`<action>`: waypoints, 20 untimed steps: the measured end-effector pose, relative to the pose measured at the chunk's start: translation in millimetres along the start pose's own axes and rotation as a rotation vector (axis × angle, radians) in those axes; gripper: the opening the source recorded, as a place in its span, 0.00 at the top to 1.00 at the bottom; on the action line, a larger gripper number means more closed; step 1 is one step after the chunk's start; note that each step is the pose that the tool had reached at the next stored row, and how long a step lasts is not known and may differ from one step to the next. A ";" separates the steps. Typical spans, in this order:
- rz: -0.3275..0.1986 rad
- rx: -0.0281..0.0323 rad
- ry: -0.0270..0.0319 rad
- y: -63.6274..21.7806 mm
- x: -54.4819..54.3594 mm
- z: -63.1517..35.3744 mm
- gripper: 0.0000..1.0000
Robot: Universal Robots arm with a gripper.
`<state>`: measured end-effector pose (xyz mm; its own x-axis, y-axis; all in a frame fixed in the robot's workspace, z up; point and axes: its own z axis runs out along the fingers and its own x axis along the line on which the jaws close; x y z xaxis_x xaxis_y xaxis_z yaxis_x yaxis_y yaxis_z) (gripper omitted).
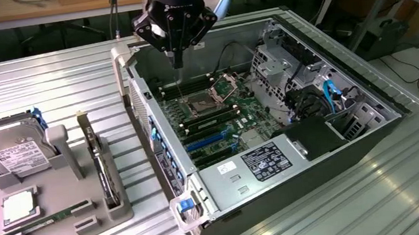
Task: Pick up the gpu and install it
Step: 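Reach for the gpu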
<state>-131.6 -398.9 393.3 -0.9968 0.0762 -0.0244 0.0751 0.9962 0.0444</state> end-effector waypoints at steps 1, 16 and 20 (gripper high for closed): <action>0.000 0.0000 0.0000 -0.1 1.5 0.0 0.89; 0.000 -0.0001 -0.0001 -1.6 20.8 -0.5 0.89; 0.000 0.0000 0.0000 -1.9 25.4 -0.7 0.89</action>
<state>-157.2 -398.9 393.3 -0.9968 0.0763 -0.0245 0.0751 0.9962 0.0443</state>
